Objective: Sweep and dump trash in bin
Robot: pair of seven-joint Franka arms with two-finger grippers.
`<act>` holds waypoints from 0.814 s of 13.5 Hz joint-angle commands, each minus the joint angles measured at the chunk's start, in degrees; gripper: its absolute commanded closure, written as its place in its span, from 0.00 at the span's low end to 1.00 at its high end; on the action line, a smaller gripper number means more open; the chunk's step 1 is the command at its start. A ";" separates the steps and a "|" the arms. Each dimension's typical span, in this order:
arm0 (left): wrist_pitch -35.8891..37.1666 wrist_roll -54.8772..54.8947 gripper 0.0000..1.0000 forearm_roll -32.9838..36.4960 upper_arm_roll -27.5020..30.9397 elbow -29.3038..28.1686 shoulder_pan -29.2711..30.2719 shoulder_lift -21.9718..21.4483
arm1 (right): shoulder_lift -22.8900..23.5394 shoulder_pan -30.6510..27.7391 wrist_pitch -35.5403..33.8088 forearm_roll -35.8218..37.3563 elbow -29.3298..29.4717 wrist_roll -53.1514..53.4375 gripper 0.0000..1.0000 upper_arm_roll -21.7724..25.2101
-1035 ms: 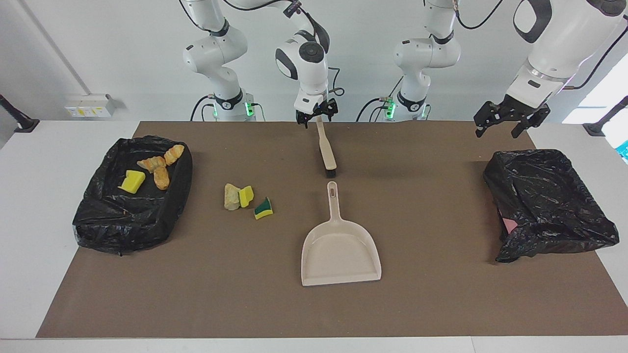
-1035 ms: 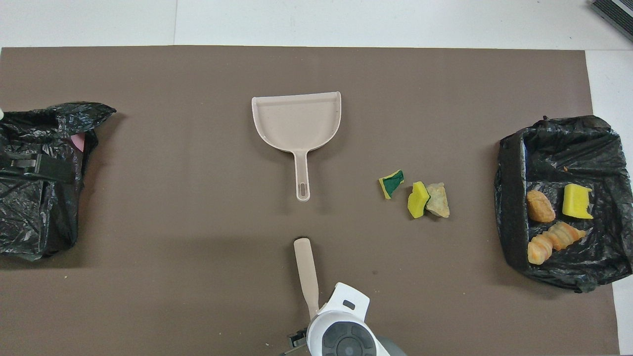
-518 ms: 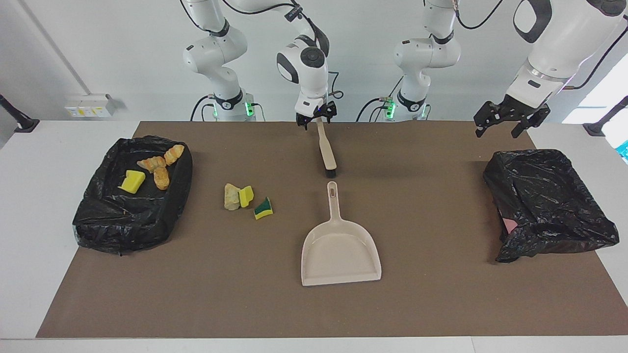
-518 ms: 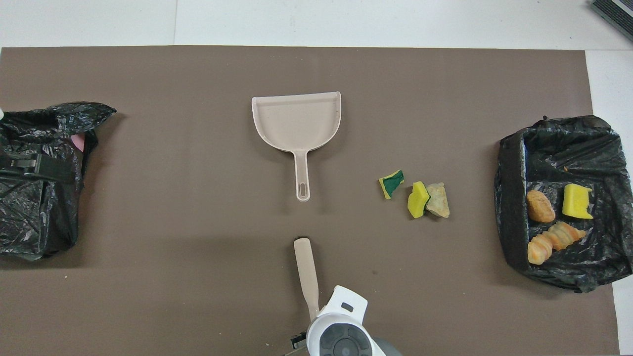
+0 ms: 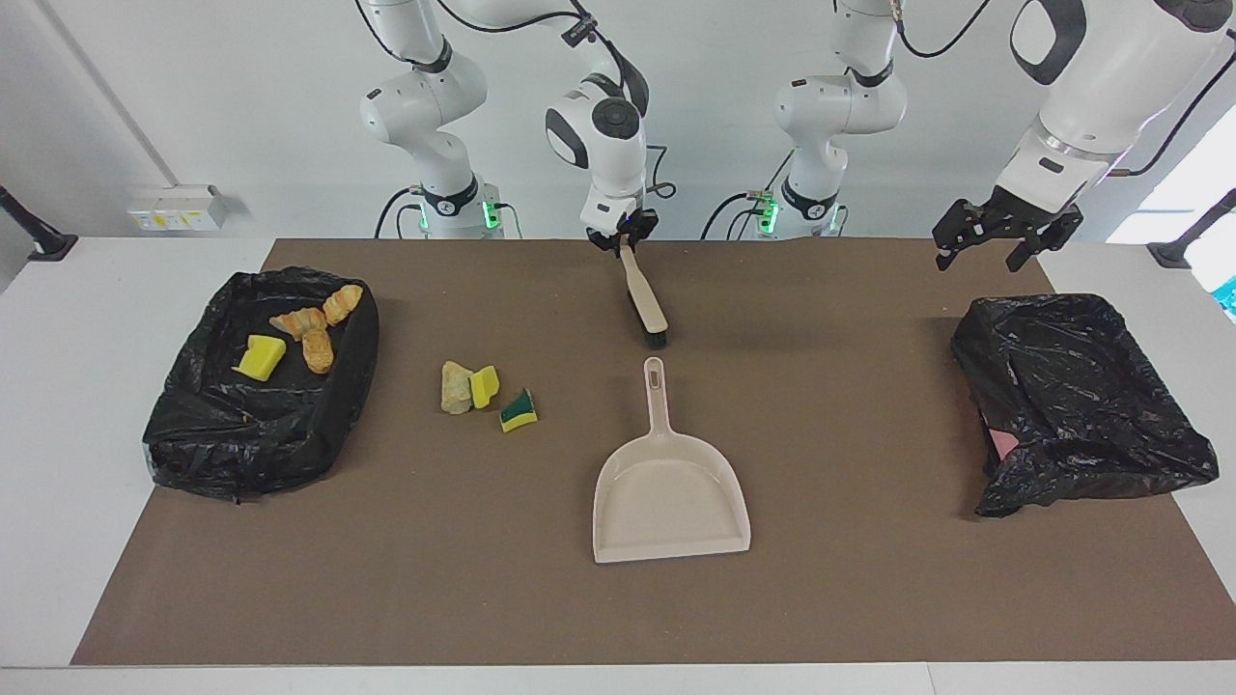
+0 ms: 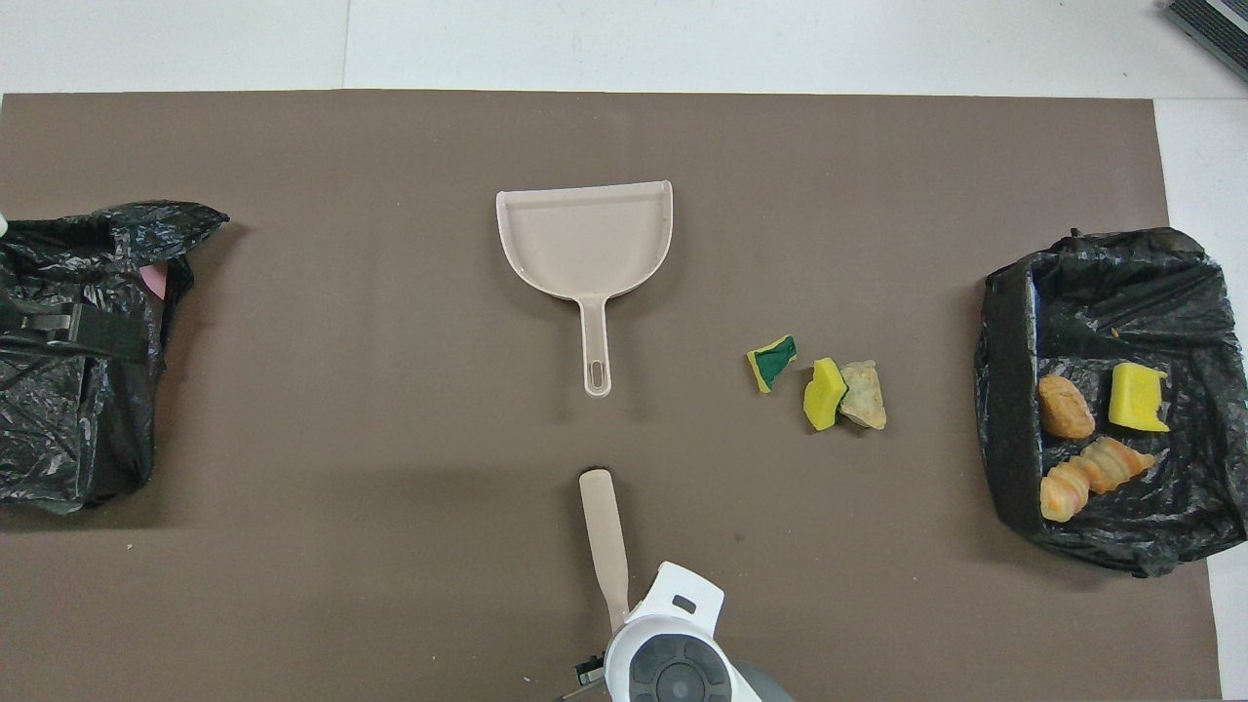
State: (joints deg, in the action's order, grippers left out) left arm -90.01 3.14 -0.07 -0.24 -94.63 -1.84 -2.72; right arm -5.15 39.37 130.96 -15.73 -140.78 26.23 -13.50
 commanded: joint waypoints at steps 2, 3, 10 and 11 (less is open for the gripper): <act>1.06 -0.06 0.00 0.94 -0.11 1.11 0.17 0.26 | 0.32 -0.52 0.35 -1.41 1.56 0.66 1.00 0.31; 1.93 -0.15 0.00 0.60 -0.28 0.94 -0.01 -0.26 | -0.46 -0.53 0.18 -1.41 1.65 0.57 1.00 0.49; -8.94 -12.43 0.00 -1.43 -0.72 0.59 -12.56 5.17 | -14.78 -11.58 -16.23 0.53 1.56 -2.23 1.00 0.75; -10.79 -15.24 0.00 -1.34 -0.72 0.76 -14.84 6.75 | -16.45 -14.64 -18.78 0.53 1.56 -2.94 1.00 0.67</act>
State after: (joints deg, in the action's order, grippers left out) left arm -97.46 -7.74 -1.34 -1.82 -94.54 -12.84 0.86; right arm -16.68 29.34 116.27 -15.51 -138.21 25.46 -12.62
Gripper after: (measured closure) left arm 0.000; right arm 0.740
